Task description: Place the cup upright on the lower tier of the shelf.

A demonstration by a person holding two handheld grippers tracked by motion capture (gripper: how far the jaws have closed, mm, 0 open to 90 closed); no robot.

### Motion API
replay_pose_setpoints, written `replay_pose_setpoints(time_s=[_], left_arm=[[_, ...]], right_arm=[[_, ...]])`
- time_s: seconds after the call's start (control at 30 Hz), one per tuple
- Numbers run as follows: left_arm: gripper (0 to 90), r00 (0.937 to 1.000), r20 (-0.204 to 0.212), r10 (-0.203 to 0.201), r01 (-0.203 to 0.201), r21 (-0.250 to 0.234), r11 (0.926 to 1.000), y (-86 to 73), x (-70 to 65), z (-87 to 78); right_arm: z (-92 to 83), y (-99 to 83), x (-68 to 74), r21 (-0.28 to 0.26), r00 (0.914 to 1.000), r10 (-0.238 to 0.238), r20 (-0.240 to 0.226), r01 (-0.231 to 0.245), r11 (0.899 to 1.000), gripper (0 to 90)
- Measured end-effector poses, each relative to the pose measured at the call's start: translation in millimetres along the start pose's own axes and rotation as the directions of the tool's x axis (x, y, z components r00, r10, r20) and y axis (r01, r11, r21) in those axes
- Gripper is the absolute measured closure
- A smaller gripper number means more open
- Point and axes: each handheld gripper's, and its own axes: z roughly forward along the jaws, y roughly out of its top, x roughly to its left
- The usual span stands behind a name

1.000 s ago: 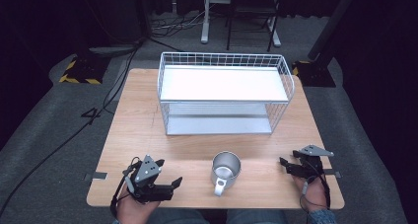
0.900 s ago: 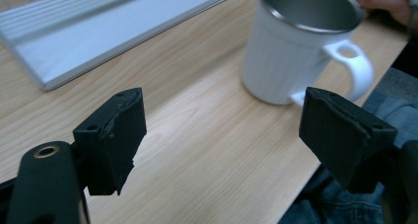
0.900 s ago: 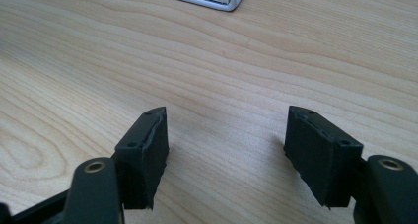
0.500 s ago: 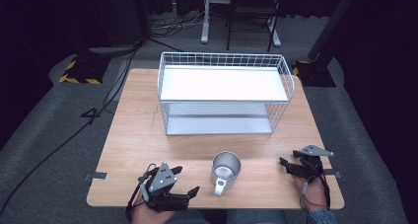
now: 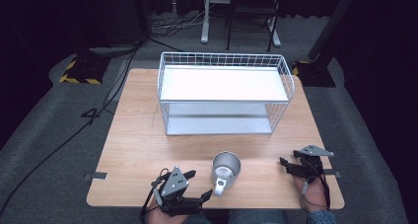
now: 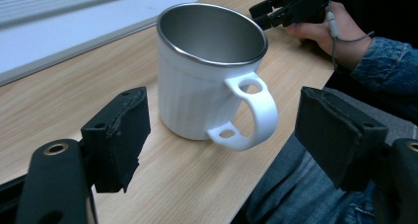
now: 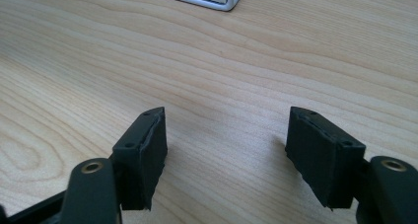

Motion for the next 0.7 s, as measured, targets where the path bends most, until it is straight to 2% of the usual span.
replay_pose_setpoints(time_s=[0.13, 0.23, 0.4, 0.5, 0.57, 0.63, 0.7], left_arm=[[21.4, 0.9999, 0.009, 0.012, -0.013, 0.011, 0.9999, -1.0, -6.2, 8.3], [20.3, 0.9993, -0.007, 0.037, -0.037, 0.039, 0.9986, -2.9, -11.7, 17.2], [20.2, 0.9993, 0.011, 0.036, -0.037, 0.055, 0.9978, -5.8, -17.7, 28.1], [19.9, 0.999, 0.008, 0.044, -0.045, 0.067, 0.9968, -6.3, -20.4, 32.7], [19.9, 0.9992, 0.001, 0.039, -0.039, 0.07, 0.9967, -6.7, -21.9, 36.6], [20.5, 0.998, -0.045, 0.045, -0.041, 0.083, 0.9957, -8.2, -23.3, 42.6], [21.4, 0.9973, -0.056, 0.048, -0.043, 0.09, 0.995, -8.9, -23.5, 44.6]], right_arm=[[0.0, 0.0, 0.0, 0.0, 1.0, 0.002, 0.002, -0.002, 1.0, 32.0], [0.0, 0.0, -0.1, 0.0, 1.0, 0.001, 0.002, -0.001, 1.0, 31.9], [0.1, 0.0, -0.2, 0.0, 1.0, 0.002, 0.003, -0.002, 1.0, 31.8], [0.1, 0.0, -0.2, 0.0, 1.0, 0.003, 0.003, -0.003, 1.0, 31.8], [0.1, 0.0, -0.2, 0.0, 1.0, 0.003, 0.002, -0.003, 1.0, 31.8], [0.1, 0.0, -0.3, 0.0, 1.0, 0.002, 0.003, -0.002, 1.0, 31.5], [0.2, 0.0, -0.3, 0.0, 1.0, 0.002, 0.003, -0.002, 1.0, 31.4]])
